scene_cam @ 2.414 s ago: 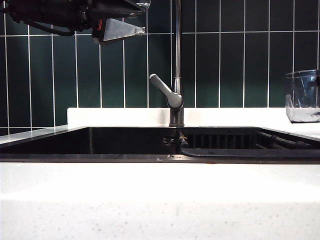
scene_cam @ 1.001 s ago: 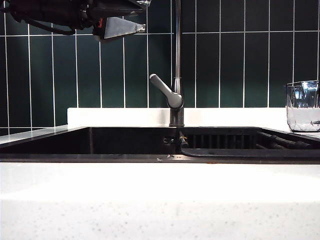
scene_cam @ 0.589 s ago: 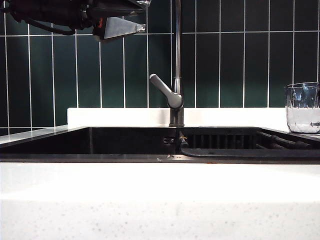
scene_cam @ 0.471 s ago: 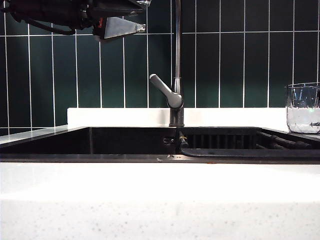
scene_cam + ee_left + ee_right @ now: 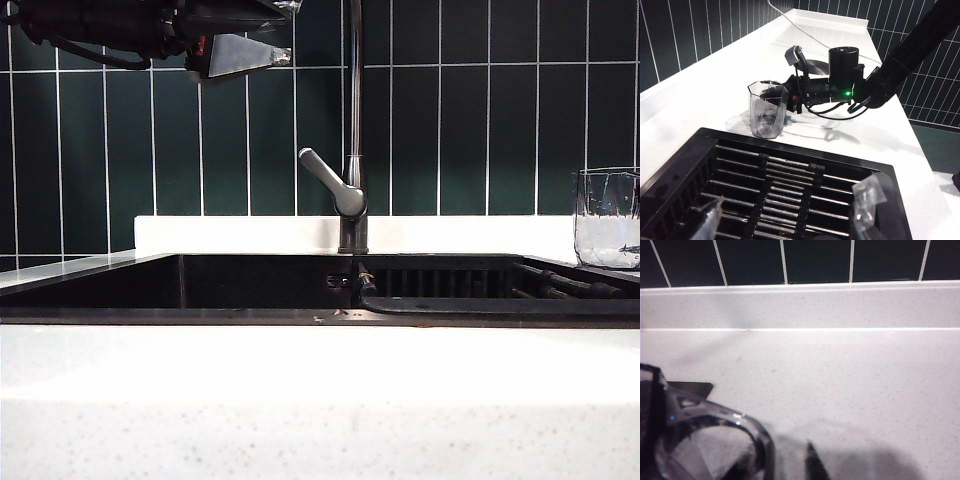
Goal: Pick up the mug next to the sink, go to the faucet to get some water, pour the water into the sink, and finally put the mug back to its place.
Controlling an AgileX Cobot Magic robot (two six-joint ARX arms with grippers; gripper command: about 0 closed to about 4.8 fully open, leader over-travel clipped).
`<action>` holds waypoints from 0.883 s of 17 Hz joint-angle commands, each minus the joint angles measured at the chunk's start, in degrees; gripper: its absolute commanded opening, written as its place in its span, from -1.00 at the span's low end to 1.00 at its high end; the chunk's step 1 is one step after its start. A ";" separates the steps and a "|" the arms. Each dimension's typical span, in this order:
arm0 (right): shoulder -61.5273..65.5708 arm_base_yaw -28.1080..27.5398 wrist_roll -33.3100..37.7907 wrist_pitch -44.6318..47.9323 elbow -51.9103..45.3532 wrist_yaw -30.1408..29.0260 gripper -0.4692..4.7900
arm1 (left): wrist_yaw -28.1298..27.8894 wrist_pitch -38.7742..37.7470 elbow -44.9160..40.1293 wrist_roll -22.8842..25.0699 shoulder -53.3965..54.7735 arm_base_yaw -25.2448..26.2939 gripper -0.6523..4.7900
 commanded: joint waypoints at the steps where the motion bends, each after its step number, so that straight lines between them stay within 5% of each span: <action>1: -0.20 -0.09 0.04 0.72 0.22 0.17 -0.32 | 0.26 0.63 0.02 -0.13 -0.09 -0.13 0.47; 15: -2.58 -1.51 -0.13 0.55 -3.17 -0.31 -0.20 | 0.33 0.74 0.02 -0.04 -0.09 -0.13 0.47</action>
